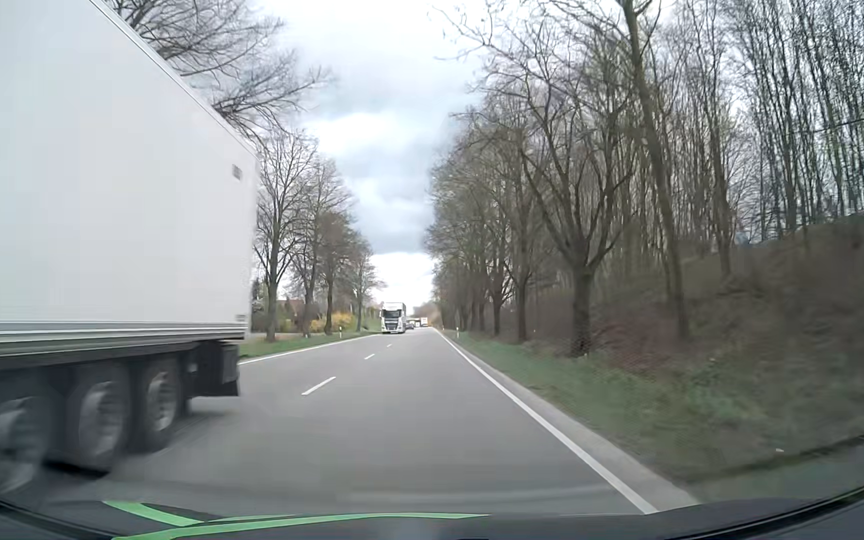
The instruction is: Follow the waypoints while adhering to traffic rules and regulations
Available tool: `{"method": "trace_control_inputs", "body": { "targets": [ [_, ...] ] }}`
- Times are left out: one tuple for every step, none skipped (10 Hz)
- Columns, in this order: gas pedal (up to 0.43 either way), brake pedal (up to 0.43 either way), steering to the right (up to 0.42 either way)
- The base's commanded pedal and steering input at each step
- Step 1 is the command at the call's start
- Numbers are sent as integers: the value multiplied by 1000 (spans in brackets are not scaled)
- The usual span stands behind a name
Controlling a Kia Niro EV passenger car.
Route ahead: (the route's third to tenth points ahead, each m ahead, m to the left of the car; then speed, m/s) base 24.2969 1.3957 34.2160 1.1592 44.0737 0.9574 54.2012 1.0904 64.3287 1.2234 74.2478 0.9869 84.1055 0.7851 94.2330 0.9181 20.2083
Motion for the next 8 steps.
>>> {"method": "trace_control_inputs", "body": {
  "targets": [
    [169, 0, -1],
    [169, 0, -1],
    [169, 0, -1],
    [169, 0, -1],
    [169, 0, -1],
    [169, 0, -1],
    [169, 0, -1],
    [169, 0, -1]
  ]
}}
